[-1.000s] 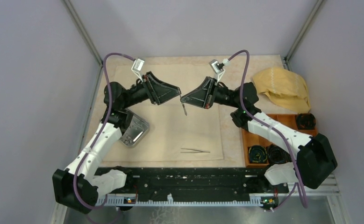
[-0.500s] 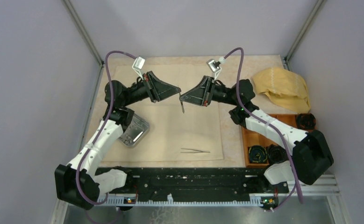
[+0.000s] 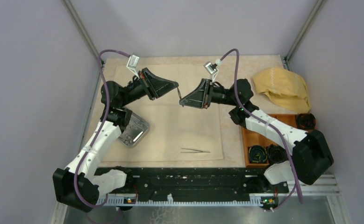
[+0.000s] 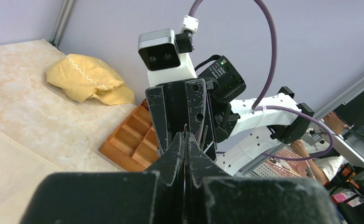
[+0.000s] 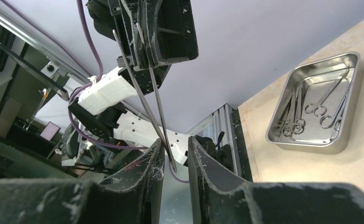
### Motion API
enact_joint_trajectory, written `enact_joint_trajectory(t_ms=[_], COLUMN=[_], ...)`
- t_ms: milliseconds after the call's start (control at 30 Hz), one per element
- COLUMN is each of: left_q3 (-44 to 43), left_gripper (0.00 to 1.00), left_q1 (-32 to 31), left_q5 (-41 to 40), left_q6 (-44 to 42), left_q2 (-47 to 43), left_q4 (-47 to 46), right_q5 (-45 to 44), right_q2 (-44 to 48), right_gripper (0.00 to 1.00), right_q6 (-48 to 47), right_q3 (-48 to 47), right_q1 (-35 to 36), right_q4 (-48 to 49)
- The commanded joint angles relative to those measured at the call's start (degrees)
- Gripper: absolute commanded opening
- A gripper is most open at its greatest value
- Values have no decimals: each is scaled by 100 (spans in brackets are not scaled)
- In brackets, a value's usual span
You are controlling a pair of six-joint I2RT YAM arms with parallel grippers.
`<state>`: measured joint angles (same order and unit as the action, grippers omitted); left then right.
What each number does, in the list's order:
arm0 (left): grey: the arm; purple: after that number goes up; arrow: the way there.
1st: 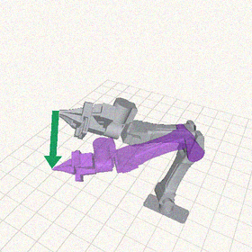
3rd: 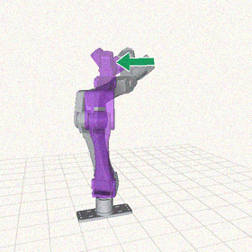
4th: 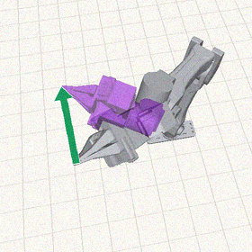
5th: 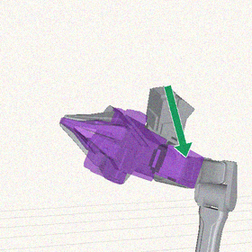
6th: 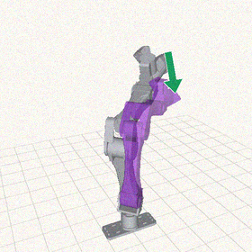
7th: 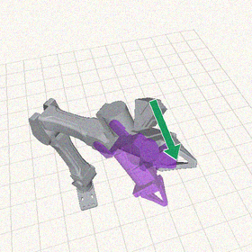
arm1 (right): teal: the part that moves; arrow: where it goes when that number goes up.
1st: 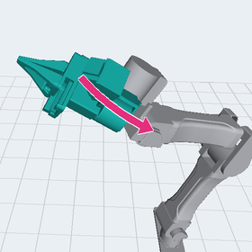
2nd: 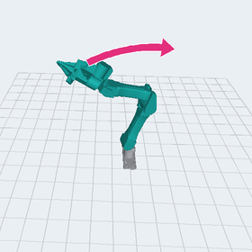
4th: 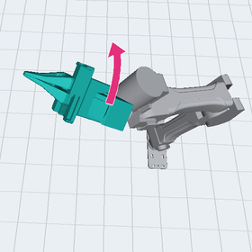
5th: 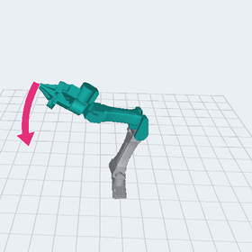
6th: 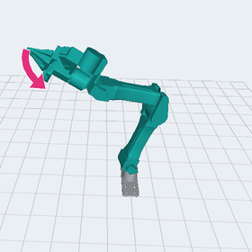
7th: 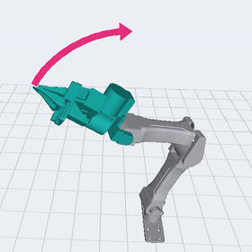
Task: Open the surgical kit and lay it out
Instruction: Place the medical item in the surgical kit.
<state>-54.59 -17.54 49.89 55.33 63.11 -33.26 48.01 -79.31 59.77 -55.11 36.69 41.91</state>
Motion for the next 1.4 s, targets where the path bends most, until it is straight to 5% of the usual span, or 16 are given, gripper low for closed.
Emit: enact_joint_trajectory(t_ms=[0, 367, 533, 600, 633, 700, 800, 833, 1033, 1200, 1367], left_q3=[-292, -316, -340, -451, -577, -750, -865, -918, -1888, -1860, -1649], left_gripper=[0, 0, 0, 0, 3, 27, 53, 58, 74, 77, 77], left_q1=[24, 25, 23, 23, 35, 63, 195, 251, 405, 409, 409], left_q5=[-69, 18, 80, 89, 84, -3, -211, -352, -3769, -4406, -4295], left_q6=[-246, -409, -550, -716, -810, -936, -1025, -1124, -2378, -2827, -2664], left_q2=[-96, -116, -139, -119, -92, -48, -123, -186, -626, -861, -847], left_q4=[-164, 124, 373, 706, 957, 1456, 1783, 1920, 5284, 5732, 5672], right_q5=[47, -62, -29, -48, -57, -119, -212, -322, -1046, -2742, -2957], right_q2=[197, 290, 270, 302, 340, 456, 727, 819, 1282, 1238, 1051], right_gripper=[24, 20, 0, 0, 0, 0, 0, 0, 0, 0, 0], right_q6=[-135, -151, -127, -155, -226, -560, -1756, -2539, -7124, -8535, -9508], right_q3=[103, 164, 156, 206, 234, 287, 298, 155, 7, 159, 665], right_q1=[-21, -66, -70, -70, -75, -107, -164, -162, -176, 215, 659], right_q4=[163, 112, 210, 246, 207, -102, -1337, -2483, -6096, -6981, -6966])
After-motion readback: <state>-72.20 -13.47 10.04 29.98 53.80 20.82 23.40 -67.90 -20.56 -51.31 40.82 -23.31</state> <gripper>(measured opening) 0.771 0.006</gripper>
